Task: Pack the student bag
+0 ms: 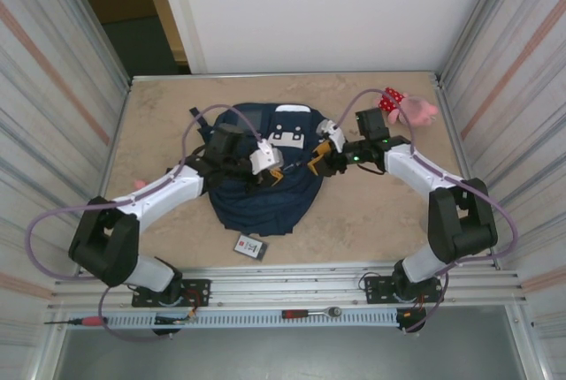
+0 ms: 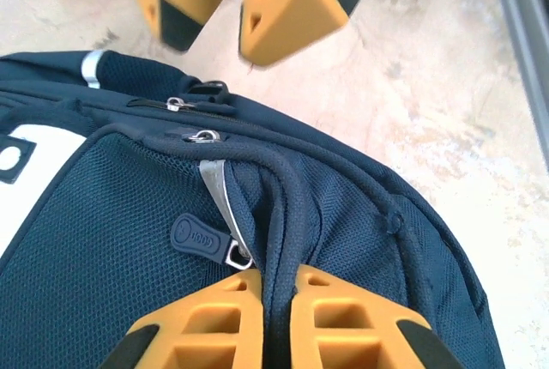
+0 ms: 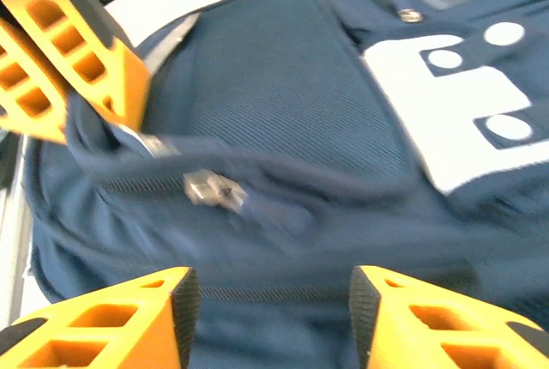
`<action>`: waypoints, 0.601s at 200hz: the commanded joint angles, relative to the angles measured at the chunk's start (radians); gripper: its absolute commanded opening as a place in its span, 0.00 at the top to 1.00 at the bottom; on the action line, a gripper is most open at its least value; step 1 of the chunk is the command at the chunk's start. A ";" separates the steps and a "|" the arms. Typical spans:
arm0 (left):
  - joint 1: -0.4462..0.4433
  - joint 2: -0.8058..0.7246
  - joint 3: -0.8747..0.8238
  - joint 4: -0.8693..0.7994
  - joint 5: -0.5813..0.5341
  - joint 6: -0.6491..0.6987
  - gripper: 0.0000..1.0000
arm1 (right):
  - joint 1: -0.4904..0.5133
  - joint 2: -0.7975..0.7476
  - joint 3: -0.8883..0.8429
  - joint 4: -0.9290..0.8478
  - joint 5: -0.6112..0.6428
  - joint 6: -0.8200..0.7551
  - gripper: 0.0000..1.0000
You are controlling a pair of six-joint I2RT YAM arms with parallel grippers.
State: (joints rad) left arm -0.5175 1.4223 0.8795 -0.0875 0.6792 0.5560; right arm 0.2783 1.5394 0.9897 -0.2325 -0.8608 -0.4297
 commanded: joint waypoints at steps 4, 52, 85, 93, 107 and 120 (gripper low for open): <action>0.064 -0.082 -0.083 0.179 0.158 -0.063 0.97 | -0.035 -0.038 -0.024 0.054 -0.062 0.022 0.46; 0.070 -0.109 -0.112 0.178 0.201 0.018 0.97 | 0.069 0.024 0.057 -0.039 -0.038 -0.105 0.45; 0.070 -0.106 -0.103 0.146 0.209 0.055 0.96 | 0.112 0.078 0.095 -0.056 -0.046 -0.134 0.45; 0.070 -0.107 -0.099 0.134 0.212 0.067 0.96 | 0.116 0.090 0.102 -0.051 -0.049 -0.135 0.45; 0.070 -0.110 -0.097 0.117 0.214 0.082 0.96 | 0.125 0.105 0.116 -0.053 -0.051 -0.138 0.45; 0.068 -0.111 -0.095 0.108 0.214 0.093 0.95 | 0.135 0.119 0.129 -0.055 -0.053 -0.145 0.45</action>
State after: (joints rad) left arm -0.4503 1.3552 0.7673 0.0219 0.7979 0.6025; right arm 0.3973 1.6257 1.0756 -0.2569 -0.8909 -0.5362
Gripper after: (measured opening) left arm 0.096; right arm 0.551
